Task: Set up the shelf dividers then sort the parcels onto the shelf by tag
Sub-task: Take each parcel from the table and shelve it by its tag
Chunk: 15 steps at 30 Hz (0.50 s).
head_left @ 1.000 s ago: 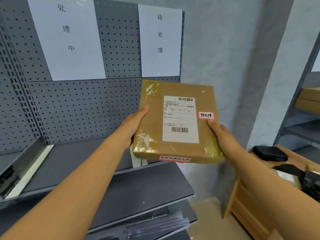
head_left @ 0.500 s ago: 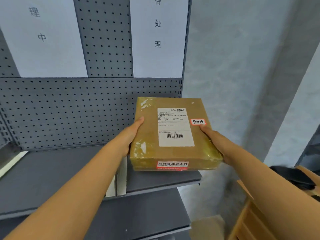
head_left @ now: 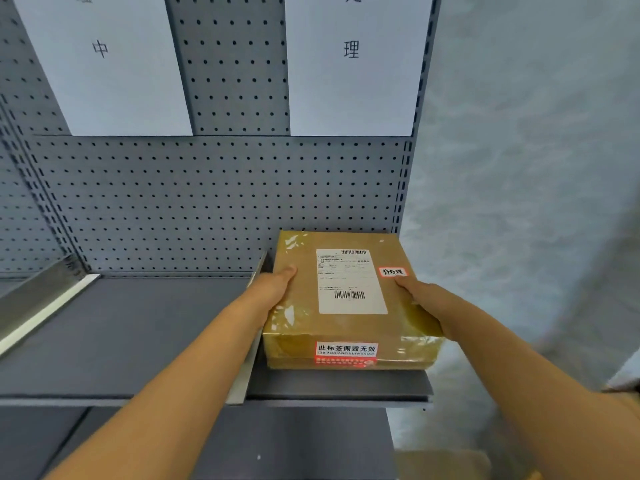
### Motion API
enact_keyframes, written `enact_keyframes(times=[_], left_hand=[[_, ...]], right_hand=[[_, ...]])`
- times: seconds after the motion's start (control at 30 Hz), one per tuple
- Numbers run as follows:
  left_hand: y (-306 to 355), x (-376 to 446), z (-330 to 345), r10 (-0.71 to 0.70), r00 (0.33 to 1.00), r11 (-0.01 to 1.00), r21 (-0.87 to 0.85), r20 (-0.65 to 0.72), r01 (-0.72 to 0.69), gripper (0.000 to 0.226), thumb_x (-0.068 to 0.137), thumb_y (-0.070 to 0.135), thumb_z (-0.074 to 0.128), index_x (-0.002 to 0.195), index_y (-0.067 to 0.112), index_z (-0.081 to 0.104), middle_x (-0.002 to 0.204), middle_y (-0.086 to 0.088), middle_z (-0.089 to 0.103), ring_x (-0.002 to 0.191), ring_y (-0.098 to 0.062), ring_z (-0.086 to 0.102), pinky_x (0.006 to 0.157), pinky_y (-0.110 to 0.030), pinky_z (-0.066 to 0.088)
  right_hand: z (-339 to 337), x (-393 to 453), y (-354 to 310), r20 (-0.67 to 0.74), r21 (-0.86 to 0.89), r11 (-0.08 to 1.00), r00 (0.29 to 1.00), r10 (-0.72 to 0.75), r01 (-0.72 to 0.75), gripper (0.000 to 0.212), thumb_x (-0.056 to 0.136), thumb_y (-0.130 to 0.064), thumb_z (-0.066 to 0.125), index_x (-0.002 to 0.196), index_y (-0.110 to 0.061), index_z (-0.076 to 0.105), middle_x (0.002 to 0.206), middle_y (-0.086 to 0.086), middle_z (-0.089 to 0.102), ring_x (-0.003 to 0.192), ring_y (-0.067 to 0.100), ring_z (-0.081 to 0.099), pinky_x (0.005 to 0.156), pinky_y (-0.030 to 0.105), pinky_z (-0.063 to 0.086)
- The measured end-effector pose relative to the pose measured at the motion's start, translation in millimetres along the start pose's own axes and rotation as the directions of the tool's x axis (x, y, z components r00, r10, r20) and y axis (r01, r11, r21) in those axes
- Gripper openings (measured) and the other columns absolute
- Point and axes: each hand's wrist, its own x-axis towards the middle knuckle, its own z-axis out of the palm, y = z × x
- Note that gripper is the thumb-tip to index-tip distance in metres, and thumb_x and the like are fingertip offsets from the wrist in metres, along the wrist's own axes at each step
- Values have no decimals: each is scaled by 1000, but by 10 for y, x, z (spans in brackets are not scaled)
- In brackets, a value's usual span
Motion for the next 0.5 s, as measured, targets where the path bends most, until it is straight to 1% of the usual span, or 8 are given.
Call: enact_keyframes(times=[0.07, 0.17, 0.2, 0.23, 0.3, 0.37, 0.43, 0.5], left_hand=[[13, 64, 11, 8, 1000, 997, 73, -25, -6, 52, 98, 50, 52, 126, 7, 56, 93, -6, 67, 74, -22, 66, 55, -30, 49], [13, 155, 18, 16, 999, 985, 171, -47, -8, 50, 100, 49, 49, 128, 7, 54, 85, -3, 62, 69, -18, 62, 50, -28, 42], [6, 186, 16, 12, 999, 981, 194, -48, -3, 50, 101, 48, 48, 128, 7, 55, 84, -2, 62, 69, -18, 62, 51, -28, 42], [-7, 217, 9, 5, 999, 977, 211, -48, 5, 51, 101, 48, 47, 128, 7, 55, 86, -3, 64, 71, -19, 63, 52, -29, 43], [-32, 276, -4, -7, 999, 974, 225, -50, 18, 52, 101, 49, 47, 131, 7, 54, 95, -7, 66, 76, -22, 65, 58, -32, 47], [-35, 328, -12, -3, 999, 970, 241, -47, 15, 53, 101, 49, 46, 134, 7, 51, 101, -9, 66, 81, -24, 66, 69, -35, 50], [-24, 362, -14, 1, 999, 966, 257, -41, 9, 52, 103, 47, 44, 135, 6, 51, 100, -9, 65, 81, -24, 65, 74, -36, 50], [-17, 380, -10, 2, 999, 963, 270, -41, 9, 52, 103, 45, 43, 137, 6, 49, 111, -12, 66, 92, -28, 66, 83, -39, 51]], right_hand=[[15, 87, 8, -1, -65, 998, 1000, 14, -15, 51, 100, -55, 44, 130, -16, 58, 121, 9, 69, 106, 31, 68, 99, 45, 53], [46, 204, 23, -7, -133, 991, 1000, 17, -18, 55, 100, -56, 42, 132, -13, 57, 118, 8, 69, 98, 25, 68, 79, 33, 55], [55, 233, 24, -10, -152, 988, 1000, 16, -18, 55, 100, -56, 42, 131, -13, 57, 117, 8, 68, 96, 24, 68, 77, 31, 54], [62, 258, 23, -8, -166, 986, 1000, 17, -18, 55, 100, -56, 42, 131, -13, 57, 116, 8, 68, 96, 24, 68, 80, 33, 54], [68, 301, 19, 5, -169, 985, 1000, 29, -27, 53, 100, -57, 43, 131, -16, 56, 119, 7, 67, 101, 26, 67, 91, 39, 54], [65, 317, 11, 11, -160, 986, 999, 51, -48, 53, 99, -58, 45, 133, -18, 54, 125, 7, 65, 109, 30, 64, 101, 46, 51], [67, 316, -2, 17, -166, 984, 998, 68, -65, 53, 99, -58, 45, 135, -19, 52, 128, 6, 63, 114, 31, 61, 104, 47, 49], [69, 303, -14, 20, -170, 983, 997, 77, -72, 52, 98, -59, 45, 134, -21, 50, 125, 3, 61, 113, 29, 58, 97, 44, 48]])
